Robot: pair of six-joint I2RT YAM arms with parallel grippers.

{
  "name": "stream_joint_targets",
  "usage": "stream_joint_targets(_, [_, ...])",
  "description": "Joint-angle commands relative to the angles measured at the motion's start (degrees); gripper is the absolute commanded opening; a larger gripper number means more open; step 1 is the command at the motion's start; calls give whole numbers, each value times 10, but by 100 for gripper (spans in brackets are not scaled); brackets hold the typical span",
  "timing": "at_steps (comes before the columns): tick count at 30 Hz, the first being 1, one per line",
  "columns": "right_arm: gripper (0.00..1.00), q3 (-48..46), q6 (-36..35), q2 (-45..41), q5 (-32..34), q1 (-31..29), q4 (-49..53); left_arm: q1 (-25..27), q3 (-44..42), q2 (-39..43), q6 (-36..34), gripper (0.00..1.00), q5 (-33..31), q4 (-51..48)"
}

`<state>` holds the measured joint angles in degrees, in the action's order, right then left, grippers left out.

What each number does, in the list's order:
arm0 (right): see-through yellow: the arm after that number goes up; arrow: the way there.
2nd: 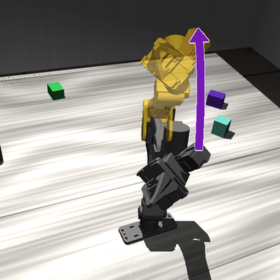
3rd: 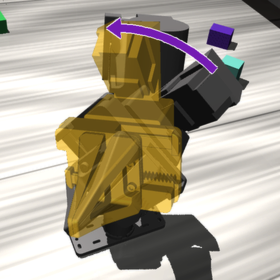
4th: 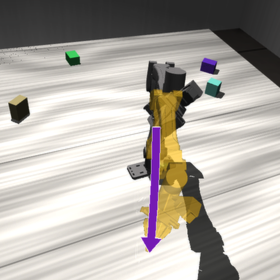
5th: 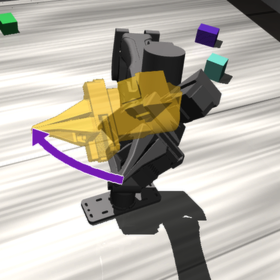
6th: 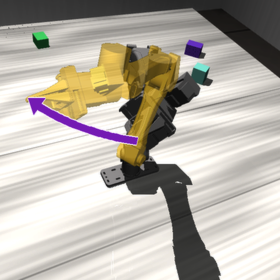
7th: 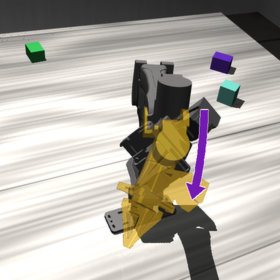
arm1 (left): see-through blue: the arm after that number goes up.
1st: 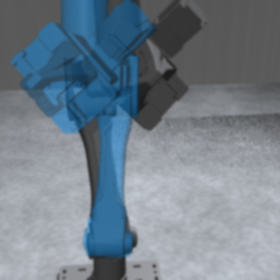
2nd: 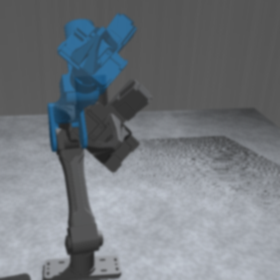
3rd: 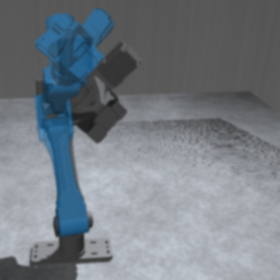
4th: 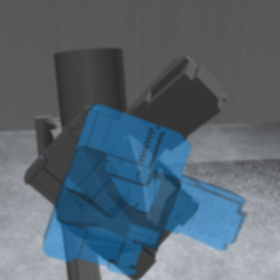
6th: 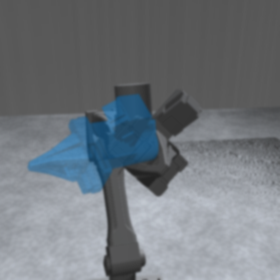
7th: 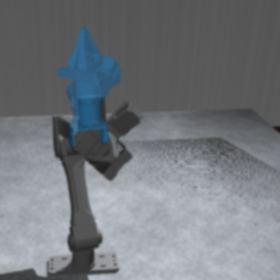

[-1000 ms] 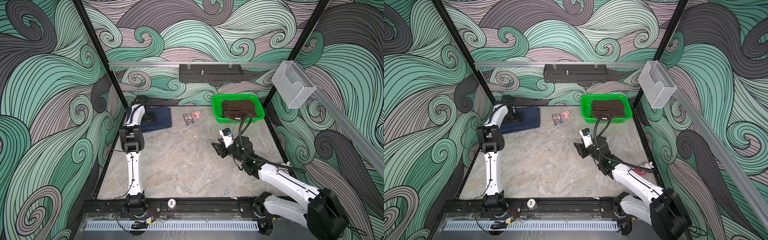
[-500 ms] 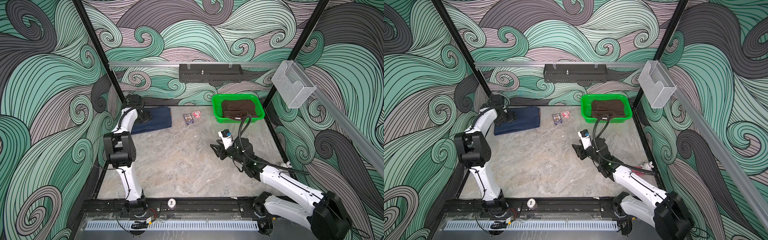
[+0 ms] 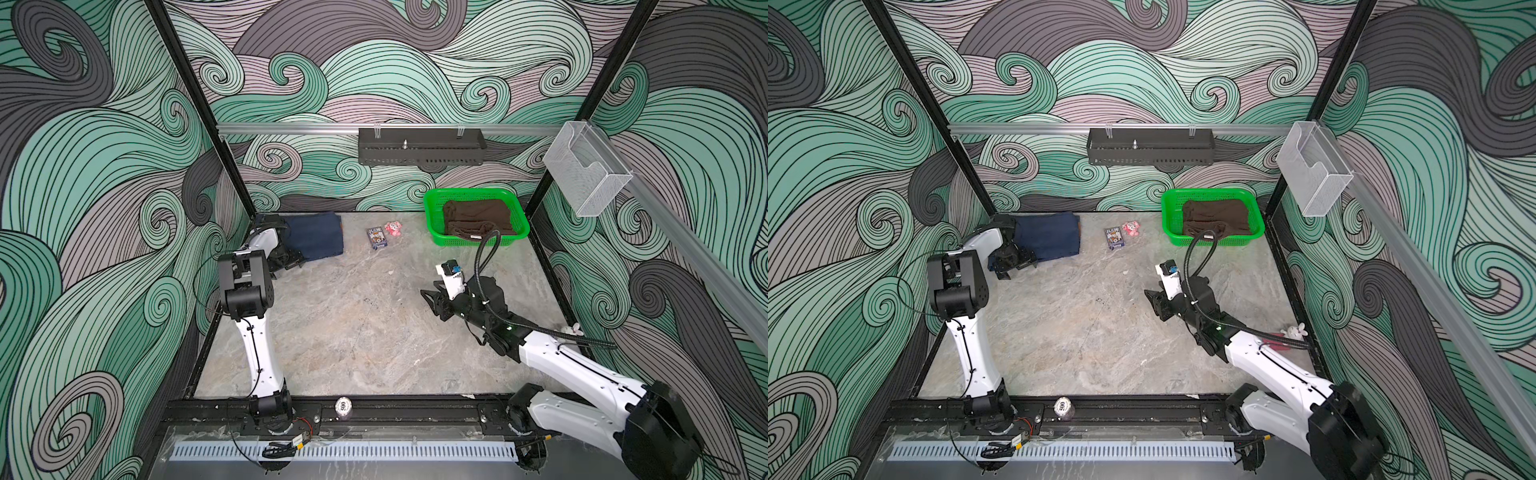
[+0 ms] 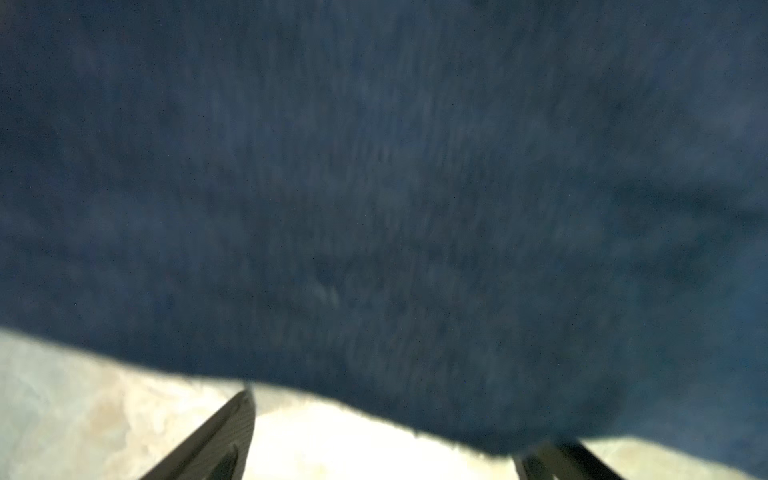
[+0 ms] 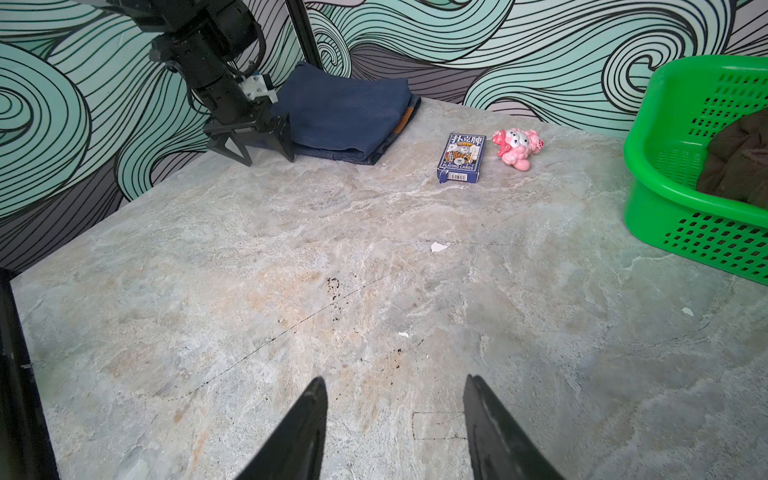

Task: Fold and stack the trousers
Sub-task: 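Carry the folded jeans with the left gripper to the table corner beside the wall, then release the jeans and draw the left gripper back toward the robot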

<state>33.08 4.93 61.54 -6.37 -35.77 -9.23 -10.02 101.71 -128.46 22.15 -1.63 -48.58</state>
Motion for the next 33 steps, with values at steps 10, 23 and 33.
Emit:
stream_joint_targets(10, [53,18,-15,27,8,-3,-13,-24,259,-143,-48,95,-28,-97])
stream_joint_targets(23, [56,31,-56,11,96,2,4,-22,65,164,-66,97,44,-14])
stream_joint_targets(33, [61,-4,-44,-11,265,89,-57,-23,-400,570,-74,97,-37,359])
